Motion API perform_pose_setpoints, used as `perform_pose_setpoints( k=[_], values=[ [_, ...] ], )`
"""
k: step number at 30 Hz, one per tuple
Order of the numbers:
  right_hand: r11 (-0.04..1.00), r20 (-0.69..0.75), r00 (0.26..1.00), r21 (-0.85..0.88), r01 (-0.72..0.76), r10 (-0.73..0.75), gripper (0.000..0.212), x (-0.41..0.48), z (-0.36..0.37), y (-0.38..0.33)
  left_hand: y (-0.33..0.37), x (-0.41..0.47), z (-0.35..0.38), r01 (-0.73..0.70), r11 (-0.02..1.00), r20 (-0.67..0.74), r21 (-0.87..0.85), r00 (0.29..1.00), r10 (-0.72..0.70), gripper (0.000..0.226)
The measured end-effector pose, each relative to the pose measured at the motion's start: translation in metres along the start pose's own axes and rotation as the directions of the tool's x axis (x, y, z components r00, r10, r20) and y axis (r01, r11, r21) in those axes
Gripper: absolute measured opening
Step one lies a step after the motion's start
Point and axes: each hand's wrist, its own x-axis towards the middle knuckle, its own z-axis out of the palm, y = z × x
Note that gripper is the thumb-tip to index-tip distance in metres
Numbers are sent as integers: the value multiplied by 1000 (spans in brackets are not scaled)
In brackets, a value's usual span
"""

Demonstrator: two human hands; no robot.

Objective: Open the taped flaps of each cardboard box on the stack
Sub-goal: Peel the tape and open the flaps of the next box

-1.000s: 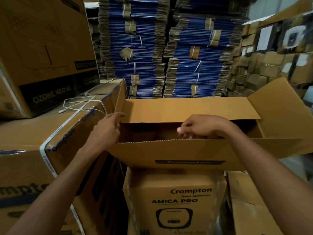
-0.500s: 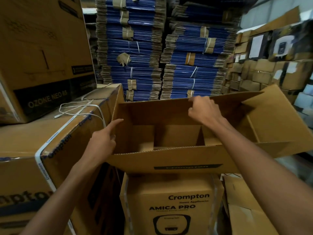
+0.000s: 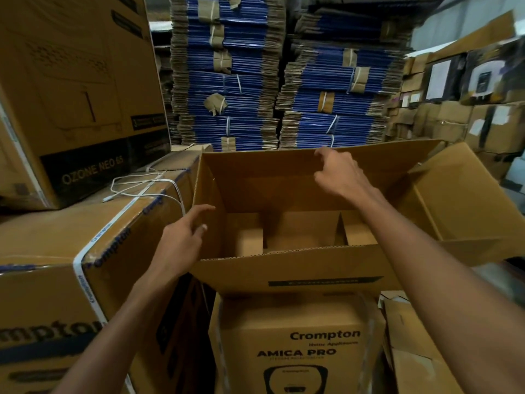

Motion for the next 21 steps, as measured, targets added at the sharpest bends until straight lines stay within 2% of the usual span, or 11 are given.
perform_pose_setpoints(
  k=[3,6,10,12,14,17,19,21],
  values=[
    [997,-79,996,59,43,-38,43,-29,1,11,1,10,-4,-13,998,52,-63,999,16,36],
    [993,-181,981,83,79,-63,29,-64,-6,27,5,16,-7,-8,968,81,-251,996,29,39],
    [977,-333,936,135,165,-112,23,-115,-8,63,-1,16,1,33,872,17,-488,999,-29,51],
    [979,-419,906,151,137,-62,29,-131,0,89,-9,11,6,42,737,-3,-675,998,-60,50],
    [977,-461,887,187,102,-4,39,-142,7,108,-20,6,14,51,624,8,-780,997,-71,54],
    [969,-567,822,232,90,60,49,-154,17,125,-36,1,36,74,567,5,-820,992,-123,56],
    [940,-656,731,337,60,188,54,-164,26,135,-47,0,54,98,549,-35,-830,974,-226,45],
    [867,-682,620,498,6,388,57,-176,39,147,-61,-1,69,127,576,-54,-807,956,-287,39]
  ],
)
